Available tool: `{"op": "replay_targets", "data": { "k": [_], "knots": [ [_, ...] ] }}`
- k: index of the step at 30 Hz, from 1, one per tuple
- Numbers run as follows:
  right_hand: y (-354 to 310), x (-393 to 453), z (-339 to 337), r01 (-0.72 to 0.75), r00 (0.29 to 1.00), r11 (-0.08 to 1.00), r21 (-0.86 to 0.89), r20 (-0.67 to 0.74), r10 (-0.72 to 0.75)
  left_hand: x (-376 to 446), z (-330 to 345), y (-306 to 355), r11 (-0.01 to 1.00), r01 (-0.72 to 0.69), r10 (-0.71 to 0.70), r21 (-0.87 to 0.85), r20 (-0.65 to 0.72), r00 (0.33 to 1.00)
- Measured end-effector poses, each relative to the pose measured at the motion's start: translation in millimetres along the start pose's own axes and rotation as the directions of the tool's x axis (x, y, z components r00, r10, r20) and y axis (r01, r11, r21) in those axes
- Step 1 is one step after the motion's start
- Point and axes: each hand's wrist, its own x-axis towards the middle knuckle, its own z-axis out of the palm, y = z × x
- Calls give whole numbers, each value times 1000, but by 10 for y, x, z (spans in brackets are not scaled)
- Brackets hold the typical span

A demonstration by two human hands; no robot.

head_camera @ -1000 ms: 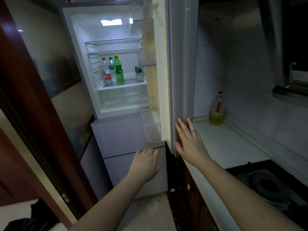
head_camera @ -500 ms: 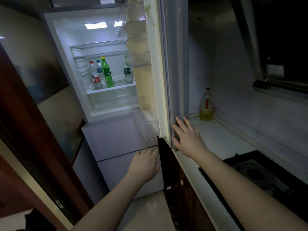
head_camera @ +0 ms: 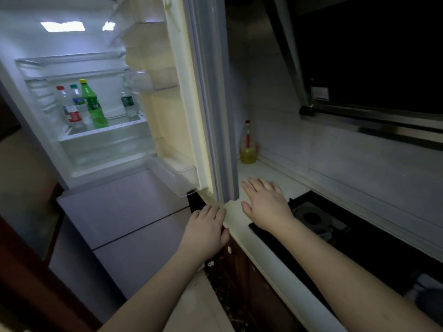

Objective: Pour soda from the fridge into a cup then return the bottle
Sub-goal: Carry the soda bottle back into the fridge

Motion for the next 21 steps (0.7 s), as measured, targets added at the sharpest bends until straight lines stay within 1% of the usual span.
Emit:
{"op": "replay_targets", "data": {
  "k": [6, 8, 14, 18, 21],
  "knots": [
    [134, -534, -120, -145, 989, 987, -71, 17, 147, -1, 71, 351, 988, -139, 141, -67, 17, 990],
    [199, -758, -171, -209, 978, 974, -87, 6, 211, -8, 119, 532, 973, -210, 213, -93, 15, 977],
    [478, -1481, -363, -390, 919, 907, -160, -9, 393, -28, 155, 1241, 900, -417, 421, -127, 6, 907],
    [697, -2009, -516, -513, 855, 835, -200, -28, 519, -88, 134, 1732, 834, -532, 534, -143, -33, 845],
    [838, -2422, -598, -583, 804, 773, -248, -41, 593, -178, 116, 2097, 780, -606, 608, -155, -39, 793]
  ]
}}
